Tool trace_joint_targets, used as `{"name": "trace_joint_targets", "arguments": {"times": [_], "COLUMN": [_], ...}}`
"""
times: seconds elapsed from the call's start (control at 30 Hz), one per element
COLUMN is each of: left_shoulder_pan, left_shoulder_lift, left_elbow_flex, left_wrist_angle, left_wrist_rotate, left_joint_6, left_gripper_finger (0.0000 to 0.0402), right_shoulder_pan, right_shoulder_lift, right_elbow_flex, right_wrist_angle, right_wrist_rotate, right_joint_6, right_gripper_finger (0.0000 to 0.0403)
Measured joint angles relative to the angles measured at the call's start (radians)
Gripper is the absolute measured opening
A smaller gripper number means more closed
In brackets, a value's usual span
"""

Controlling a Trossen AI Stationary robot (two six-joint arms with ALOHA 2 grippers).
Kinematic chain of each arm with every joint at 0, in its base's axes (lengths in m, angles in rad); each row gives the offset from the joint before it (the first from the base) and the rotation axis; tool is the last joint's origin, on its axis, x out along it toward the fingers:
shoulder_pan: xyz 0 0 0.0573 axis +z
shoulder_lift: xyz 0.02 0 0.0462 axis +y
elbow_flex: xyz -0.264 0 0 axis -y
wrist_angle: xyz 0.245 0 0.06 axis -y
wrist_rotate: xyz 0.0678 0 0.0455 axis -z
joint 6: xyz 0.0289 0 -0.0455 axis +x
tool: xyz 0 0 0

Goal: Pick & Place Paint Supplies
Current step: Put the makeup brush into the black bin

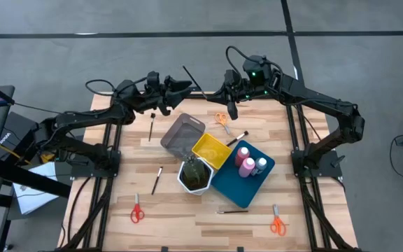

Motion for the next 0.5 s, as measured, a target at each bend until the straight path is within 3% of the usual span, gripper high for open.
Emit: {"name": "trace_joint_targets", "arguments": {"times": [0.5], "left_shoulder_pan": [0.003], "left_shoulder_lift": [-0.002], "left_elbow_flex": [0.051], "left_wrist_angle": [-0.029], "left_wrist_rotate": [-0.023], "left_joint_6": [0.007], "left_gripper_finger": [0.0268], "right_shoulder_pan": [0.026], "right_shoulder_lift": [0.065], "right_elbow_flex": [0.001], "right_wrist_angle": [0.038], "right_wrist_rotate": [-0.003], "right_joint_6": [0.026], "right_gripper_finger": [0.0000]}}
